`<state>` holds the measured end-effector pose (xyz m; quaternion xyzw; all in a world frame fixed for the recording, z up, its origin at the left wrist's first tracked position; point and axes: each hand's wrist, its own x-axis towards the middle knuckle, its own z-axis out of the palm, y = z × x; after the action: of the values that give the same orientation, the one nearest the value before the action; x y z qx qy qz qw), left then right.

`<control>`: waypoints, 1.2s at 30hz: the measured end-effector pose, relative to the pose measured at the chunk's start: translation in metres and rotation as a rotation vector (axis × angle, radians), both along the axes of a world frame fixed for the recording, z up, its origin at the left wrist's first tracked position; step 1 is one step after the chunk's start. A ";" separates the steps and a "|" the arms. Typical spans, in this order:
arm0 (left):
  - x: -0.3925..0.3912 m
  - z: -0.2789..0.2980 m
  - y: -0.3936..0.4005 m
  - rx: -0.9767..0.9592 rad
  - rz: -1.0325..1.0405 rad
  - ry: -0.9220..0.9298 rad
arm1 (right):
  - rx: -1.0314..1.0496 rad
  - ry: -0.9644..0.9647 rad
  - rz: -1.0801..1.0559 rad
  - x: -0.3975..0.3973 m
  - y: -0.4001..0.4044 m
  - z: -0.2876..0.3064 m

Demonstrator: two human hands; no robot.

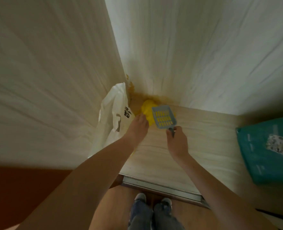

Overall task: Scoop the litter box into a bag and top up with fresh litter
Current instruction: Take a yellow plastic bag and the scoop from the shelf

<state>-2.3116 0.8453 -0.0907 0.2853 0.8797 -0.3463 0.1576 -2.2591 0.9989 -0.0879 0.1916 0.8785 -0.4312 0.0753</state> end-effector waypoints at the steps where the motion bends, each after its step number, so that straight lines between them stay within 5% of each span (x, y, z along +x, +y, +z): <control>1: -0.004 -0.007 0.004 0.101 0.073 -0.029 | -0.010 -0.004 -0.030 0.000 0.007 -0.007; 6: -0.039 -0.049 0.023 0.344 0.293 -0.134 | -0.016 -0.016 -0.091 0.003 0.033 -0.052; 14: -0.119 -0.133 0.035 0.528 0.468 -0.043 | -0.088 0.031 -0.151 -0.012 0.048 -0.138; 26: -0.114 -0.240 0.016 0.445 0.529 -0.303 | -0.079 0.035 -0.136 -0.002 0.049 -0.198; 36: -0.031 -0.148 0.044 0.624 0.477 -0.254 | -0.089 0.073 -0.185 0.007 0.046 -0.113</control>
<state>-2.3421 0.8898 -0.2385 0.1478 0.9575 0.0211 0.2468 -2.2523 1.0444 -0.2009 0.2524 0.8393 -0.4814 0.0118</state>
